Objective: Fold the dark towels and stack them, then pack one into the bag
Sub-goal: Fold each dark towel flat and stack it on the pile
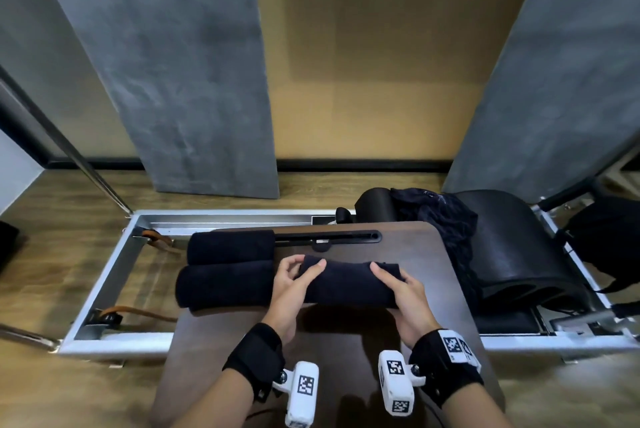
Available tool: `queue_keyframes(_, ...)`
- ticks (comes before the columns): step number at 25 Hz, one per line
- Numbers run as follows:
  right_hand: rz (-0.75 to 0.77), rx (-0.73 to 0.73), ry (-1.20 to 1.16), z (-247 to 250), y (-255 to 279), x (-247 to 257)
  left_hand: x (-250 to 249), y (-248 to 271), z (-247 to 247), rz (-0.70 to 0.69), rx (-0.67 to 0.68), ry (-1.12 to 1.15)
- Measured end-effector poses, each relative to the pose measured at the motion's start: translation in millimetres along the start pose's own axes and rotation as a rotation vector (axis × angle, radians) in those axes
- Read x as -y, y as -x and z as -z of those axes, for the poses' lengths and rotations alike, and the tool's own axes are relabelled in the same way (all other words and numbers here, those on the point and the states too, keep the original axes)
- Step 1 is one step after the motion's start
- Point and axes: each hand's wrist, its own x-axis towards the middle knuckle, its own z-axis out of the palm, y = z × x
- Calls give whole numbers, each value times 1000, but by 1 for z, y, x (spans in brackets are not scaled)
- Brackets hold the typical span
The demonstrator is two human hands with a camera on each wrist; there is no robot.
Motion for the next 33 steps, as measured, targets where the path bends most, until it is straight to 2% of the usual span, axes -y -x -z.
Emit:
queue_keyframes(3,-20,15,9,-37,25,-26,-5,23,47,-69,-32,-42)
queue_keyframes(7,-42,37,72,-93,48,-69,1,56,119,-231,-248,-229)
queue_keyframes(9,-68,56,75,-115,53,-94,5,67,151,-221,-373,-420)
queue_keyframes(11,-79,75,80,-136,58,-116,5,71,180,-180,-430,-457)
queue_keyframes(14,23,90,240,-159,65,-134,4,66,202,-161,-470,-379)
queue_keyframes(16,157,55,444,-167,69,-141,2,63,207,-158,-493,-347)
queue_keyframes(19,301,-209,843,-174,74,-143,4,65,209,-192,-495,-390)
queue_keyframes(20,314,-268,882,-177,76,-142,5,68,211,-210,-482,-419)
queue_keyframes(25,299,-124,901,-182,78,-144,9,77,222,-292,-401,-509)
queue_keyframes(33,200,-92,958,-183,77,-142,12,75,228,-378,-310,-538)
